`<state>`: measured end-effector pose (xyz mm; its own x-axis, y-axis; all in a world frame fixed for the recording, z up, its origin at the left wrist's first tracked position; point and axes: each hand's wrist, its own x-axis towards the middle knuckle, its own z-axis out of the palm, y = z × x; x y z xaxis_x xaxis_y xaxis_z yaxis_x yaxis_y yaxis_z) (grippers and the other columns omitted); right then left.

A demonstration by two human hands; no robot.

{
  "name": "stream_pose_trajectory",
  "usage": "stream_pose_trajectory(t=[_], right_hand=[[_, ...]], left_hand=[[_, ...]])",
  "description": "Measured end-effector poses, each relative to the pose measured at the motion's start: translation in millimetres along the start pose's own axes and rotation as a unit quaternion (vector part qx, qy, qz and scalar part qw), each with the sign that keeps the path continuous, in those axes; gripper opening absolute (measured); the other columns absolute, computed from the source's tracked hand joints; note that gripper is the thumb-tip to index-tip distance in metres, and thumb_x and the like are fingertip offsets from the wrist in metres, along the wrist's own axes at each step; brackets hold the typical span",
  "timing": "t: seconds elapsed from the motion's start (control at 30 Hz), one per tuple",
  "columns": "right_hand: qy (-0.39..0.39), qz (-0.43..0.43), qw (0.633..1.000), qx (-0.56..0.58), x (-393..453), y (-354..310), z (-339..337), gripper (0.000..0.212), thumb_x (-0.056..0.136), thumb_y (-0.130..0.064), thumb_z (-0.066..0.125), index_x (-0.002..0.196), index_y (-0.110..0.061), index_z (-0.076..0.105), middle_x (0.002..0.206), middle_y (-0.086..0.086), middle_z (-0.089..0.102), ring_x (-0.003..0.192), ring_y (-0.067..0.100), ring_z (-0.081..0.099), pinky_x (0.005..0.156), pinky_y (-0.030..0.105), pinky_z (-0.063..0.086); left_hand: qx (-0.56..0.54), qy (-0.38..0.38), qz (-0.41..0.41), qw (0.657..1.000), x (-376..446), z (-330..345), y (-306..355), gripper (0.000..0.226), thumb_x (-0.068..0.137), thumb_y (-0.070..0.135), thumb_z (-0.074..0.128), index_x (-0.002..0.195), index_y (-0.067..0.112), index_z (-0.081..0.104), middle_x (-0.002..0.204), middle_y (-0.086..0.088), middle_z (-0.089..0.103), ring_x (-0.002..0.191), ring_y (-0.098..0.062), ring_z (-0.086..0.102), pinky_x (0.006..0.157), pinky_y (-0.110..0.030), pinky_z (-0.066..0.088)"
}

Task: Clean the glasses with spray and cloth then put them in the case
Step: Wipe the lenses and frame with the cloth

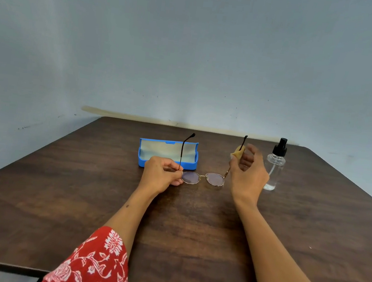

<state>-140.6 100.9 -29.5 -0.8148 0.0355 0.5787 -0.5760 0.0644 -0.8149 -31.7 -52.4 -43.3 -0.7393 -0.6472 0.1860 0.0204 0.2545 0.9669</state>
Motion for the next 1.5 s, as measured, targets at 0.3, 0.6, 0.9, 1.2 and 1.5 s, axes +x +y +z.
stream_pose_trajectory(t=[0.3,0.6,0.9,1.2,1.5], right_hand=[[-0.055,0.038,0.996,-0.053,-2,6,-1,0.033,0.081,-0.006,0.068,0.113,-0.012,0.061,0.088,0.0,0.067,0.076,0.008,0.061,0.076,0.021,0.052],[-0.025,0.01,0.999,-0.035,0,0,0,0.032,0.081,-0.006,0.068,0.112,-0.013,0.062,0.084,-0.007,0.062,0.072,-0.006,0.057,0.069,0.005,0.048],[0.001,0.004,1.0,-0.002,1,-5,0,0.035,0.081,-0.008,0.069,0.114,-0.01,0.06,0.081,-0.012,0.061,0.074,-0.004,0.059,0.066,0.002,0.045],[-0.052,0.043,0.995,-0.079,-1,2,-4,0.027,0.08,-0.013,0.067,0.107,-0.01,0.069,0.08,-0.003,0.065,0.081,0.013,0.065,0.075,0.023,0.051],[0.004,0.009,1.0,-0.012,18,-19,-8,0.019,0.079,-0.013,0.07,0.097,-0.013,0.066,0.077,-0.005,0.065,0.067,-0.002,0.059,0.058,-0.003,0.039]], left_hand=[[0.001,-0.006,-0.012,1.0,1,-1,2,0.009,0.076,-0.002,0.072,0.082,0.005,0.071,0.072,-0.01,0.071,0.06,-0.014,0.07,0.058,-0.019,0.057],[0.013,-0.012,-0.013,1.0,1,-1,3,0.01,0.076,-0.002,0.072,0.081,0.007,0.071,0.072,-0.009,0.071,0.061,-0.014,0.07,0.059,-0.018,0.057],[0.021,-0.014,-0.011,1.0,0,-1,4,0.009,0.077,-0.003,0.071,0.081,0.004,0.071,0.072,-0.009,0.071,0.058,-0.011,0.07,0.057,-0.016,0.056],[0.034,-0.008,-0.003,0.999,-1,0,4,0.01,0.078,-0.003,0.07,0.083,0.005,0.071,0.073,-0.009,0.07,0.059,-0.011,0.07,0.055,-0.014,0.054],[0.054,-0.005,0.003,0.999,1,0,3,0.01,0.079,-0.002,0.069,0.084,0.006,0.071,0.071,-0.009,0.07,0.058,-0.011,0.069,0.057,-0.016,0.056]])
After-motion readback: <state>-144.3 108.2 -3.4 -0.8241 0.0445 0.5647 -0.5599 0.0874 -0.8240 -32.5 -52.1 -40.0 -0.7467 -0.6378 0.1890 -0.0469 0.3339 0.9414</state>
